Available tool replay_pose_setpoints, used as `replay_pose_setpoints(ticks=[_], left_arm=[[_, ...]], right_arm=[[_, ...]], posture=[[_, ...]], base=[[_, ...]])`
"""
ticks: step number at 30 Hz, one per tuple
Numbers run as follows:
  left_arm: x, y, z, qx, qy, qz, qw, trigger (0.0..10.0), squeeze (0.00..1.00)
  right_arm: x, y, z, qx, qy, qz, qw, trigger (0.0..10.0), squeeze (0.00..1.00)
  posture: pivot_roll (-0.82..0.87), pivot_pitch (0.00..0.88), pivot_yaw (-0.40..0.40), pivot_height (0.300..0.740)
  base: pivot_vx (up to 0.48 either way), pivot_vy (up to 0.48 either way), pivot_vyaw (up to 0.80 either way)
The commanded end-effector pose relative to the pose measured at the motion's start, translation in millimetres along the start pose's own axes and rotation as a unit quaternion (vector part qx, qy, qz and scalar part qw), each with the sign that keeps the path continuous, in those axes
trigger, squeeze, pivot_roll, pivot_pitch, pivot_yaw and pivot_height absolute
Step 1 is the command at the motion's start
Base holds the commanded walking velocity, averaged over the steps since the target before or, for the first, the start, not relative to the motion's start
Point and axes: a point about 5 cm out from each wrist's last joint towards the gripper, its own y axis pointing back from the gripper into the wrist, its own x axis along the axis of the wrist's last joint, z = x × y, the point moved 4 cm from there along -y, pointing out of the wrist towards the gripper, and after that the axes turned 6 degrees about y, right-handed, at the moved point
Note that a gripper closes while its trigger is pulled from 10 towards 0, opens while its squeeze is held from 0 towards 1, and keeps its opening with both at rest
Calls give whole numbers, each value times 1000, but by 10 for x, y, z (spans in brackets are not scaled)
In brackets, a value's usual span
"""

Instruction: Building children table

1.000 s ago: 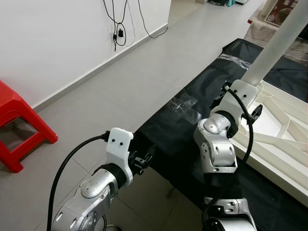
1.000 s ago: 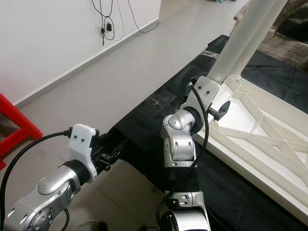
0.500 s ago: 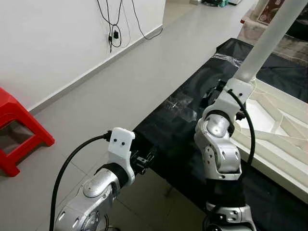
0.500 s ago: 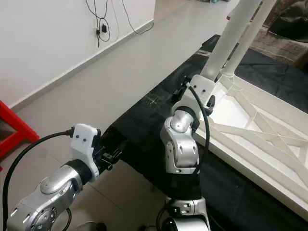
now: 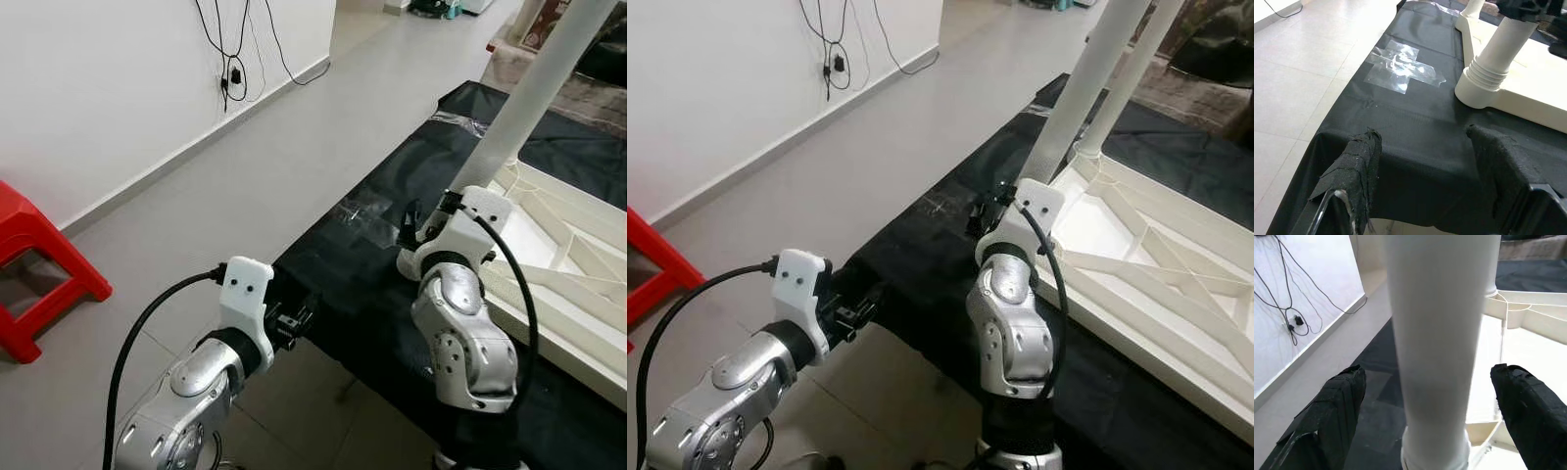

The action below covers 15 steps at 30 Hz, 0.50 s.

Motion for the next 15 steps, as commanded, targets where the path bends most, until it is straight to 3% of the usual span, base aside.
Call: replay_pose_setpoints(ticks=[1,3,9,12,15], left_arm=[[-38,-14,-6,-1,0,-7,1000,10000,0],[-36,-16,-8,-1,0,-6,1000,10000,0],[-40,-28,-22,0,-1,-4,1000,10000,0],[-43,-29,-22,0,-1,-4,1000,10000,0],[-50,-35,-18,-1,0,-4,1000,10000,0]], right_arm=[[-15,39,40,9,3,-3,1000,10000,0],[-13,52,56,15,6,-3,1000,10000,0],[-86,150,305,59,38,-7,998,10000,0],[-89,162,321,64,39,-8,997,10000,0],[-268,227,608,125,55,-36,990,10000,0]], posture=[[169,109,-108,740],[169,109,-108,740],[160,103,-107,740],[160,103,-107,740],[158,100,-108,740]], base=[[0,0,0],[0,0,0],[0,0,0],[0,0,0],[0,0,0]])
